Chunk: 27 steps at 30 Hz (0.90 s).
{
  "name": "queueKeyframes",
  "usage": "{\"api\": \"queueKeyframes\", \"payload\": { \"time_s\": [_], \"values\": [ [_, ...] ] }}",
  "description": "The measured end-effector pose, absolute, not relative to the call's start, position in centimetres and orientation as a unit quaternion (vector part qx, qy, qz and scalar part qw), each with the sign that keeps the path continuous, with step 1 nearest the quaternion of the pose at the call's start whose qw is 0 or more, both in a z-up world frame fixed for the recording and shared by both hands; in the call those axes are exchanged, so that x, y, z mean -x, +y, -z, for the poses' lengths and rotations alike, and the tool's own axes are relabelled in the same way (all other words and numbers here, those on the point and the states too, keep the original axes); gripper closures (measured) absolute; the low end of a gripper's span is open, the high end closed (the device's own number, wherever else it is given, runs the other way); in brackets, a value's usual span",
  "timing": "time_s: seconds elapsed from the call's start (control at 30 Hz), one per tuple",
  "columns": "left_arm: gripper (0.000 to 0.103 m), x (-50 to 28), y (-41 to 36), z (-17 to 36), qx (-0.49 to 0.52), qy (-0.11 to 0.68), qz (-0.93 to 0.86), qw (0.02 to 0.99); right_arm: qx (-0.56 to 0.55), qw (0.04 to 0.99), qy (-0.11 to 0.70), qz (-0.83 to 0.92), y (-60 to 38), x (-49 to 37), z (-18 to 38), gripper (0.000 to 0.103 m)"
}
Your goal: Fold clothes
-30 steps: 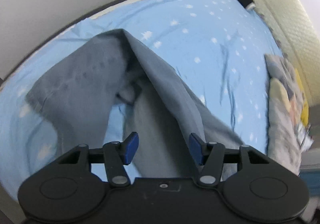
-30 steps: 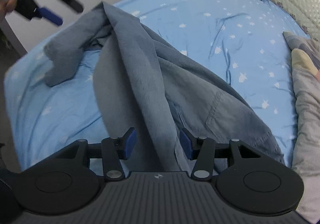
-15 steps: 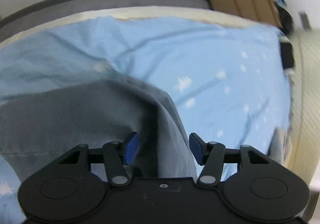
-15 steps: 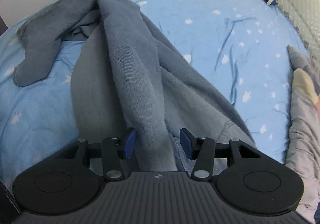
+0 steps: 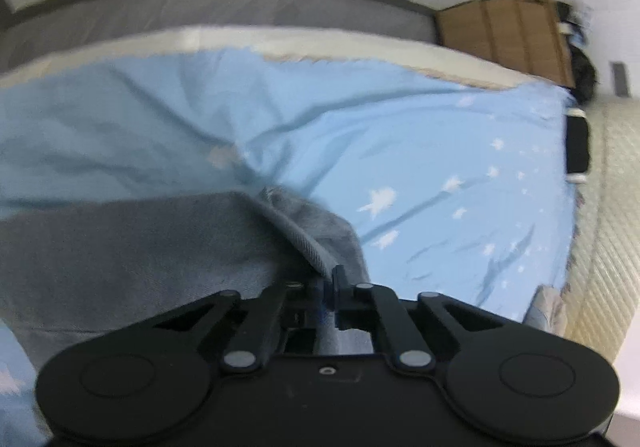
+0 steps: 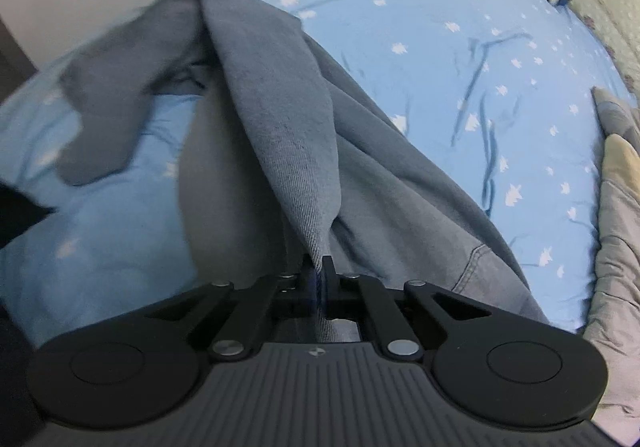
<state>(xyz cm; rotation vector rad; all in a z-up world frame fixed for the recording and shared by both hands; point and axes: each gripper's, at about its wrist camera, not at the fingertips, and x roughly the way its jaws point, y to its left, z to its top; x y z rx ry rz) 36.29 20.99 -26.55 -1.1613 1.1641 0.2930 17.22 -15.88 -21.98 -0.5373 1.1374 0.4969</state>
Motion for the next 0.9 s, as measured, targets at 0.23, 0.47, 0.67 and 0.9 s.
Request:
{"api": "queueKeyframes", "payload": {
  "time_s": [0.23,0.47,0.67,0.9],
  "values": [
    [0.102,-31.2,20.7,17.2,0.477,0.463,-0.080,0.742,0.231,0.783,0.503,-0.284,-16.4,-12.2,18.4,0.103],
    [0.102,-25.2,20.2,7.8,0.452,0.410,-0.009,0.792,0.229,0.793,0.466,-0.320,-16.7,-5.9,16.4,0.103],
    [0.102,-17.8,18.7,1.3,0.395,0.352,0.044,0.847,0.231,0.804,0.436,-0.334,-17.1,-2.2,15.1,0.103],
    [0.102,-7.9,19.7,7.7,0.383,0.363,0.002,0.850,0.288,0.759,0.459,-0.362,-15.9,2.1,19.4,0.103]
  ]
}}
